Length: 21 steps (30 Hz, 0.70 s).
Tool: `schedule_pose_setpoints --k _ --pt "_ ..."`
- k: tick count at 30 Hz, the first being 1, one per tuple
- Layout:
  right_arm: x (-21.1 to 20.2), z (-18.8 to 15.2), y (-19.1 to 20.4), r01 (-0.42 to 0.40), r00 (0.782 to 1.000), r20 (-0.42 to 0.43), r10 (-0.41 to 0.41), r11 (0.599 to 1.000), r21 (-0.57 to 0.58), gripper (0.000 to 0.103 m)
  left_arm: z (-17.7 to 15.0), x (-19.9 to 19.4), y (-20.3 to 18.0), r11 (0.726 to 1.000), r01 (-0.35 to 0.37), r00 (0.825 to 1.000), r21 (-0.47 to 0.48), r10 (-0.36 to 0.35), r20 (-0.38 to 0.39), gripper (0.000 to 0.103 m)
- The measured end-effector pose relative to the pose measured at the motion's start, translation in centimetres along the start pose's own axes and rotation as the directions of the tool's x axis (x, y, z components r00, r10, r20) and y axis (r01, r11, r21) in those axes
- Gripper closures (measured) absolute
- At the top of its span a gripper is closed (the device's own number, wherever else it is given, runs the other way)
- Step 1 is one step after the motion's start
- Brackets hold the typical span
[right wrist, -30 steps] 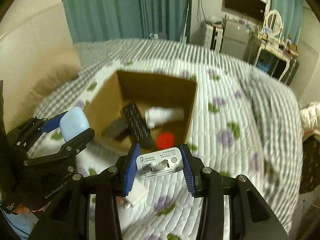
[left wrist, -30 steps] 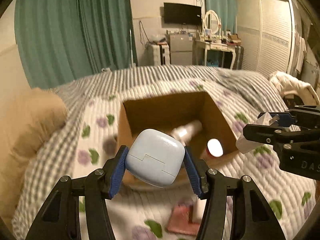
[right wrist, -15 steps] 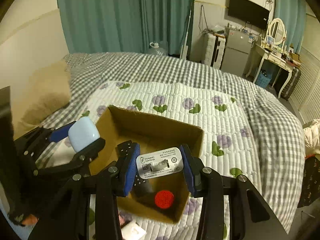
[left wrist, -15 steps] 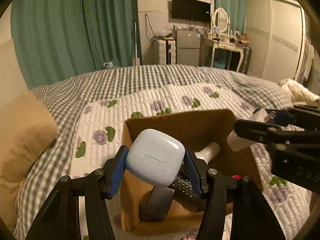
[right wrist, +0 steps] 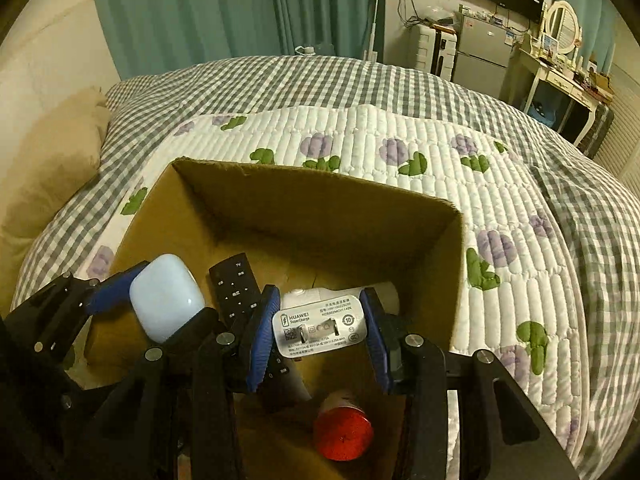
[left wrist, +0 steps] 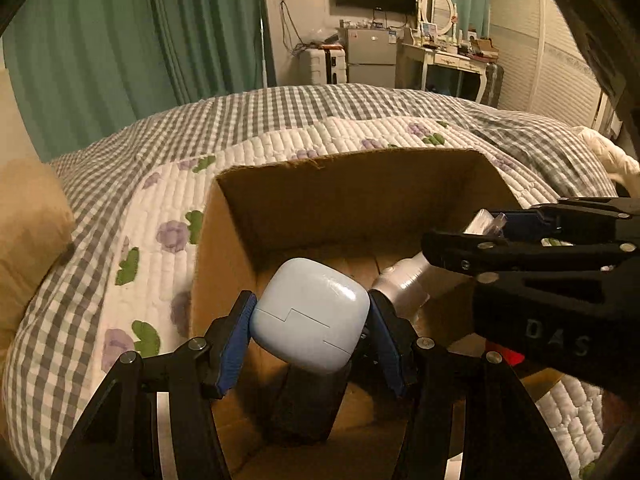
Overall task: Organize rigid objects
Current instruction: 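Lower the earbud case and wall charger into the box and open both tools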
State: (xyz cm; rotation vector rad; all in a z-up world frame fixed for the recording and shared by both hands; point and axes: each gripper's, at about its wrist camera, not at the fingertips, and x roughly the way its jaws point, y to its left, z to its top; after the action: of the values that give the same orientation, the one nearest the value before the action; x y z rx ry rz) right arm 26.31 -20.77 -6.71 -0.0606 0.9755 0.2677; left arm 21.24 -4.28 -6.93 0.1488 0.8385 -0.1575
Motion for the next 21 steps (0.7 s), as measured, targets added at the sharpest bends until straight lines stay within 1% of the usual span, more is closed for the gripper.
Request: schedule_pose_setpoints --k 2,3,5,7,9,11,13,14,16,19,21 --pt "-1.3 0.0 -0.2 0.019 0.999 0.033 -0.020 1.000 0.020 0.035 -0.1 -0.6 0.3 1.000 -0.001 1.000 -0.003 0.001 0.012 0.043" --pt "-2.2 0.1 -0.3 0.020 0.999 0.049 -0.021 0.999 0.029 0.035 -0.1 -0.9 0.4 1.000 -0.003 1.000 -0.006 0.003 0.019 0.041" --pt "-4.3 0.3 -0.3 0.020 0.997 0.072 -0.022 0.999 0.030 0.035 -0.1 -2.1 0.7 1.000 -0.007 0.999 -0.015 0.007 0.047 0.022" --pt "-6.3 0.2 -0.3 0.053 0.994 0.092 -0.054 0.998 0.015 0.032 -0.2 -3.9 1.1 1.000 -0.001 0.996 -0.027 0.003 0.086 0.015" --pt "-8.9 -0.3 0.0 0.091 0.988 0.129 -0.089 0.996 -0.009 0.025 -0.5 -5.8 1.5 1.000 0.008 0.994 -0.030 -0.005 0.111 0.010" --pt "-11.7 -1.2 0.3 0.120 0.980 0.162 -0.114 0.992 -0.028 0.021 -1.0 -7.7 1.8 1.000 0.014 0.990 -0.020 -0.011 0.139 0.002" --pt "-14.1 -2.2 0.6 0.136 0.976 0.178 -0.125 0.989 -0.051 0.018 -1.5 -9.6 2.0 1.000 0.003 0.984 0.000 -0.003 0.179 0.000" --pt "-14.9 -2.7 0.9 0.140 0.975 0.182 -0.127 0.988 -0.061 0.017 -1.9 -11.0 2.1 1.000 -0.005 0.978 0.014 0.002 0.207 0.000" --pt "-16.2 -4.0 1.3 0.142 0.975 0.185 -0.125 0.986 -0.082 0.016 -2.4 -12.7 2.3 1.000 -0.010 0.972 0.022 0.005 0.235 0.000" --pt "-17.5 -6.5 1.8 0.119 0.976 0.194 -0.099 0.988 -0.096 0.012 -3.4 -14.4 2.5 1.000 0.003 0.969 0.007 -0.005 0.249 0.000" --pt "-17.5 -8.0 1.8 0.103 0.978 0.190 -0.084 0.990 -0.091 0.012 -4.3 -15.0 2.3 1.000 0.001 0.971 0.011 -0.004 0.238 0.000"
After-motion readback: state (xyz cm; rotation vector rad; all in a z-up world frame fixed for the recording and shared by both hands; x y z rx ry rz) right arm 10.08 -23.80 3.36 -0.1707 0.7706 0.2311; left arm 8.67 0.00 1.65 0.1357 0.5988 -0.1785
